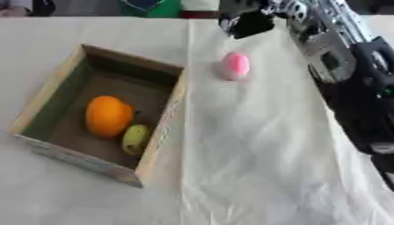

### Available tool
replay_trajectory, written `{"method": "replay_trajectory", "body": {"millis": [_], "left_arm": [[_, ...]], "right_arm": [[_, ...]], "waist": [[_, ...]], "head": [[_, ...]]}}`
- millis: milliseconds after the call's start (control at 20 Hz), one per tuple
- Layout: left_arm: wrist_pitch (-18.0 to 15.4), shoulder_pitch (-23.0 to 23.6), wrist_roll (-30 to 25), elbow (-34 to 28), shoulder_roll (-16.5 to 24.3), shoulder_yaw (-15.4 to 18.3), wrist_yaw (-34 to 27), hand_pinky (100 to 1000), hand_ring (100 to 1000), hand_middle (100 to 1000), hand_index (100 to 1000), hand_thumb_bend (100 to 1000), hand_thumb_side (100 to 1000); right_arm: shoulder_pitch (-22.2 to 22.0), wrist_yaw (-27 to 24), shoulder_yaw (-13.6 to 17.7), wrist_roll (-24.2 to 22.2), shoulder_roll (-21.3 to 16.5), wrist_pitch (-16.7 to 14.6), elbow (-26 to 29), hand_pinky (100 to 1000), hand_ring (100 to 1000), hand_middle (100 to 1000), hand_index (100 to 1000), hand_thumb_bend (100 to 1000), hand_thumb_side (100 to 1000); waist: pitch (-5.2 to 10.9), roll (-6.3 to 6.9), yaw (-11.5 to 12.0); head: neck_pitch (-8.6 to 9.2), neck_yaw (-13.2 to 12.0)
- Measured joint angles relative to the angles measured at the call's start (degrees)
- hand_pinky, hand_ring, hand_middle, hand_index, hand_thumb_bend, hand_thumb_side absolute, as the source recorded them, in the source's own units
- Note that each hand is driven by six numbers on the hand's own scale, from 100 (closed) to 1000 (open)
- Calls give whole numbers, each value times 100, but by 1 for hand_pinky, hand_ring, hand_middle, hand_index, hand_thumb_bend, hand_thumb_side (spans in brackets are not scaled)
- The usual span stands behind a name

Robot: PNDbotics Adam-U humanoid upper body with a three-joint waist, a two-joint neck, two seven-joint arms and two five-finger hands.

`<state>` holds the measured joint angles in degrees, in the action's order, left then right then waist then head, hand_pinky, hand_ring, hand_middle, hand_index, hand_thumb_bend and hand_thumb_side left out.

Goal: Pick up objects on the table and place them in the box.

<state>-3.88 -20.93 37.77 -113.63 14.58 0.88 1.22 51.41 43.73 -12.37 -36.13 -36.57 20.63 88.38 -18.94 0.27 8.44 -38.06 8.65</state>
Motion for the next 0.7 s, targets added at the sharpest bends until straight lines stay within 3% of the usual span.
{"method": "replay_trajectory", "body": {"millis": [700], "left_arm": [[25,8,-9,0,-49,-2,28,467,619,608,744,100,997]], "right_arm": [[-154,56,-4,42,1,-47,-760,751,832,798,949,100,558]], "waist": [[-91,3,41]], "head": [[164,26]]}}
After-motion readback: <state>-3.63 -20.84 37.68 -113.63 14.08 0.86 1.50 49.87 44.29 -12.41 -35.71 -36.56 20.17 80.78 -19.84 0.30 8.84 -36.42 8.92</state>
